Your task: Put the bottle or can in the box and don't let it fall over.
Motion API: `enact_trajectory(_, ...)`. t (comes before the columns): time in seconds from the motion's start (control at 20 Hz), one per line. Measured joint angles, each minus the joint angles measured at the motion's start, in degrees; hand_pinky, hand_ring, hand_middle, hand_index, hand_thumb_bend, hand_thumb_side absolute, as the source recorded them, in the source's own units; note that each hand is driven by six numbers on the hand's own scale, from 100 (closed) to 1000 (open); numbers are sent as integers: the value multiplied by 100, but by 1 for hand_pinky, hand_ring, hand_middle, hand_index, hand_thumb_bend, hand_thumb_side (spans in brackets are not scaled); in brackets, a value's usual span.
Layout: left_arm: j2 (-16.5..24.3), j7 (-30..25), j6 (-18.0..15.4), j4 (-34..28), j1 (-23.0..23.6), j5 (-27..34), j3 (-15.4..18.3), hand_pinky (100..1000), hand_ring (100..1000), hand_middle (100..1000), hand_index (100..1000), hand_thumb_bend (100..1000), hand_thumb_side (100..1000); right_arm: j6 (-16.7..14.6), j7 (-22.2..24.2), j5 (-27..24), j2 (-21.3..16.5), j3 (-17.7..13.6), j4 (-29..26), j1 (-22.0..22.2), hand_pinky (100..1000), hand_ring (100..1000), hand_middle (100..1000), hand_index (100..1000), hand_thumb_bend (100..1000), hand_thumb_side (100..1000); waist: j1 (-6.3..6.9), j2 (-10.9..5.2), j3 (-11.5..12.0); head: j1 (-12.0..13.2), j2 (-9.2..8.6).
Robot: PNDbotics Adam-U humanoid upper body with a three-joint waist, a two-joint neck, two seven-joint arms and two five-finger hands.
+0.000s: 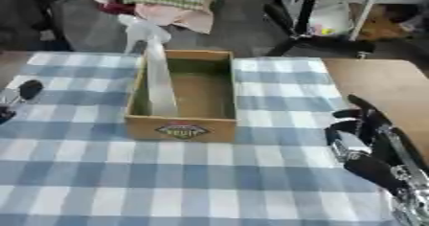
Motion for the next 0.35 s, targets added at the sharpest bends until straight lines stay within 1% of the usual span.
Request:
enact_trajectory(0.05,-116,83,-8,-46,75,-58,80,956,882,803,898,883,576,-2,-2,0,1,0,0,11,814,685,714,957,227,185,-2,-7,14,-9,1)
enact_trajectory(0.15,-322,196,-19,-82,166,-137,201,952,879,808,898,875,581,-5,-5,-1,6,-1,1,21,814,685,714,957,227,186,-5,-17,24,-30,2)
enact_trajectory(0.35,-690,302,-52,-65,298,-189,411,950,874,814,894,872,582,-9,-8,-1,28,-26,3,62,814,685,714,957,227,186,-38,-93,68,-40,4)
